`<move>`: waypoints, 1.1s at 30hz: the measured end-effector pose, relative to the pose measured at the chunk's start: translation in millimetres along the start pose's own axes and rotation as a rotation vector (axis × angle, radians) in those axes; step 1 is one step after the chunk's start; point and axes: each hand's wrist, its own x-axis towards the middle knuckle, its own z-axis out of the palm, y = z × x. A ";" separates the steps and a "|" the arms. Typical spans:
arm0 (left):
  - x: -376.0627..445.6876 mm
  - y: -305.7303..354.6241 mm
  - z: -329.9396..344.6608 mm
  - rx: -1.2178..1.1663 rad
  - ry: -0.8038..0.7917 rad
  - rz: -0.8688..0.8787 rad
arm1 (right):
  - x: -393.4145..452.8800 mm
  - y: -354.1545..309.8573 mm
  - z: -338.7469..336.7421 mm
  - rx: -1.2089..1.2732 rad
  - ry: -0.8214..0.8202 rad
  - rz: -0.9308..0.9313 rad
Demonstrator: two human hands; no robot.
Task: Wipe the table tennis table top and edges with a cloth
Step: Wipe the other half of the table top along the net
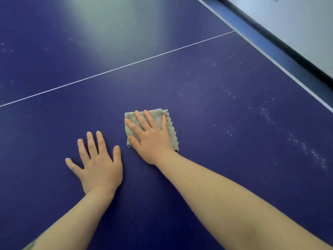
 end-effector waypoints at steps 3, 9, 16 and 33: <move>3.7 -0.6 1.8 -0.020 0.025 0.017 | -19.3 77.6 -13.0 0.018 0.053 0.379; -17.6 3.6 5.5 -0.057 0.096 0.228 | -187.3 130.3 -2.6 0.011 0.087 0.891; -124.8 51.2 34.5 0.041 -0.031 0.480 | -239.5 22.5 40.9 0.036 0.132 0.460; -248.9 123.7 63.1 0.110 -0.104 0.471 | -362.5 118.6 32.9 -0.011 0.111 0.274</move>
